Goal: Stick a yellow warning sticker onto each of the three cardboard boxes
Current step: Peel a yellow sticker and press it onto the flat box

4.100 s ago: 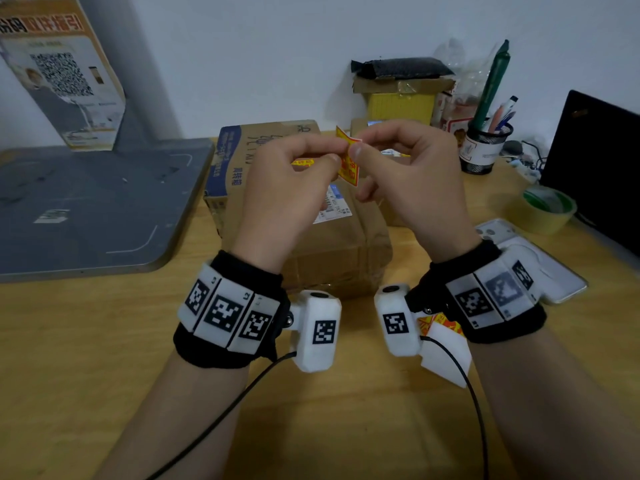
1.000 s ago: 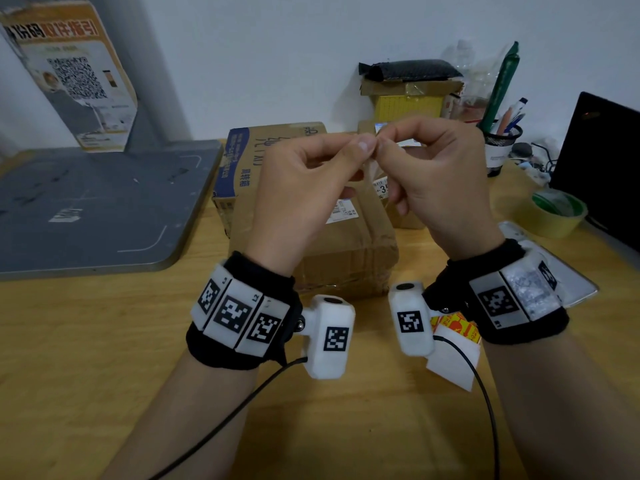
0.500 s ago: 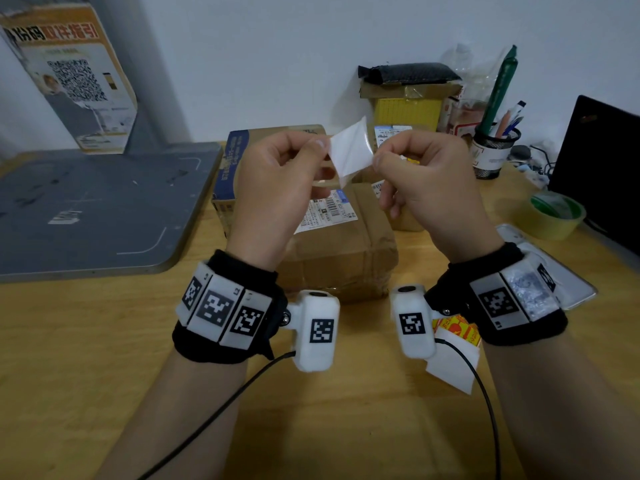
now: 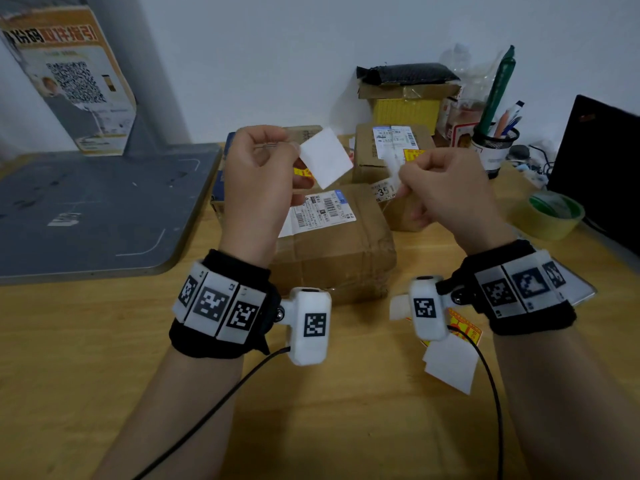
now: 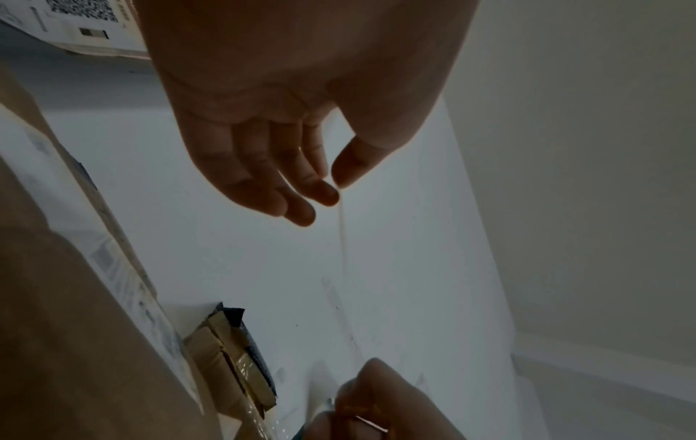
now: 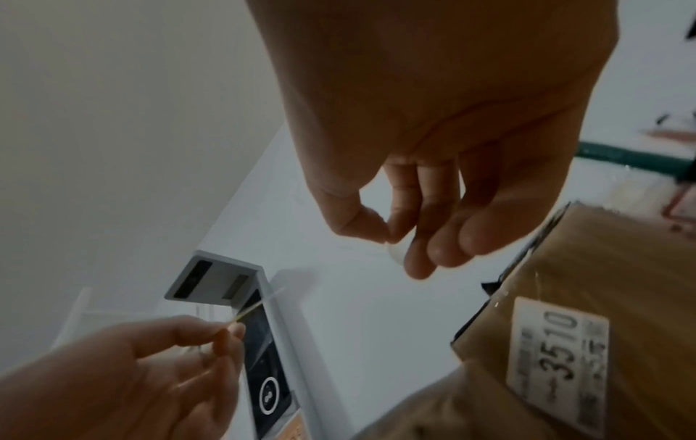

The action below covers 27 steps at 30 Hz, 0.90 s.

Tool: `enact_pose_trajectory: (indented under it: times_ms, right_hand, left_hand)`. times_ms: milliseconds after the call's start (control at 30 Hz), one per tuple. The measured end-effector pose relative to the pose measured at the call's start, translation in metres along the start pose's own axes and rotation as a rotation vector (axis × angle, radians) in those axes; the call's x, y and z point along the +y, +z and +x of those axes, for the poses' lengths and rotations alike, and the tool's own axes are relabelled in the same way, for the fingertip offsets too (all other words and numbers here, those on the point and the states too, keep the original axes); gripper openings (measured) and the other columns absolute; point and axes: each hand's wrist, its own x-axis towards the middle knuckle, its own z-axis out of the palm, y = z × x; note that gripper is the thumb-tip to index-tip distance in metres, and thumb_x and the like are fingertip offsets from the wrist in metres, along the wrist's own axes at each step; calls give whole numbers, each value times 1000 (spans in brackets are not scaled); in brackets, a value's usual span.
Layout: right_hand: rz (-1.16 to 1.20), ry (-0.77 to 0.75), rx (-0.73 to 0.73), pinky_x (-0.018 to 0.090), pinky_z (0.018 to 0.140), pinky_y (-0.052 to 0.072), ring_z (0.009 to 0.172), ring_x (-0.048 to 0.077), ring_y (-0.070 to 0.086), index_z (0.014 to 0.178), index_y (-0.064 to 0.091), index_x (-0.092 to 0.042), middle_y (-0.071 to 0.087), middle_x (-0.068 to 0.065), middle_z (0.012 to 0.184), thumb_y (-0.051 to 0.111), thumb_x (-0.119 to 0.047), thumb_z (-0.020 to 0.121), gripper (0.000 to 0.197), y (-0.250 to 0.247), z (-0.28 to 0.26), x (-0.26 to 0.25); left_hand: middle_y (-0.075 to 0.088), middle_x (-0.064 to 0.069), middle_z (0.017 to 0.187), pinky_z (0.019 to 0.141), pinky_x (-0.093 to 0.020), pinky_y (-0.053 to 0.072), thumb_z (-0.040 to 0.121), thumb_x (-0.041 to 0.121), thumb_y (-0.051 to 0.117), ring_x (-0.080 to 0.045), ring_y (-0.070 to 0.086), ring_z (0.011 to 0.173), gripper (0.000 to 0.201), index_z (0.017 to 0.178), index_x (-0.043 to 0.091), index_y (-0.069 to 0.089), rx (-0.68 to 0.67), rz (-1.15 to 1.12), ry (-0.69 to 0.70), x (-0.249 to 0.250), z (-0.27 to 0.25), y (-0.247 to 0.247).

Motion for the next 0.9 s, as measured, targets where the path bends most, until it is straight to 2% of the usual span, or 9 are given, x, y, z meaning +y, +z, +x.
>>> enact_pose_trajectory:
  times_ms: [100,233,333,467,600,667,733,800,900]
  right_hand:
    - [-67,3,58,31,46,54,44,16,56,78,65,-14,75,2,69,63,-23,86,12,-5,1,3]
    - [-165,52,67,28,44,51,50,19,61,93,66,-16,74,6,75,64,-19,87,7,-6,4,7]
    - [-191,50,34,28,44,53,47,19,61,93,67,-21,75,8,80,65,-16,86,9,-4,3,5]
    - [-207,-28,-29,33,45,57,46,17,60,90,69,-21,75,8,82,66,-23,91,4,2,-4,-5]
    - [-61,-140,-104,30,41,47,45,19,56,90,74,-10,73,16,81,65,-33,97,26,7,-14,-22]
    - [-4,-182,-163,28,40,43,44,17,54,96,76,-13,68,16,81,66,-31,97,21,8,-18,-26]
    - [6,-204,-228,24,41,41,45,10,50,106,75,-21,60,7,80,68,-23,94,14,9,-19,-26]
    - [-36,-230,-235,15,47,40,51,2,50,103,75,-27,57,2,82,74,-23,90,14,12,-18,-22]
    - [-58,-255,-164,17,63,43,68,2,54,87,77,-24,67,6,81,79,-28,87,5,16,-18,-20]
  left_hand:
    - [68,0,84,52,-25,49,96,11,52,-10,64,59,21,99,25,68,-54,83,17,-2,-2,1]
    - [66,-3,82,57,-28,49,95,11,49,-9,60,60,32,83,24,76,-93,157,-4,-5,-5,4]
    - [63,3,76,57,-27,49,97,14,49,-9,59,61,33,83,25,76,-111,177,-24,-4,-6,5]
    - [58,7,71,60,-29,49,99,24,51,-10,57,63,32,80,25,76,-129,195,-15,-3,-6,5]
    - [58,7,70,60,-32,48,102,37,49,-12,56,65,38,82,25,79,-130,185,-23,-3,-6,5]
    - [58,7,70,59,-30,47,103,37,47,-11,55,62,40,83,25,79,-120,180,-22,-3,-5,4]
    - [59,7,70,55,-27,45,103,35,47,-9,53,59,40,84,24,80,-112,170,-18,-2,-4,4]
    - [59,6,71,52,-25,44,103,34,47,-9,52,57,39,86,23,81,-112,160,-24,-2,-3,3]
    - [57,7,73,52,-26,44,103,34,48,-9,52,57,37,89,23,81,-121,141,-45,-1,-3,2]
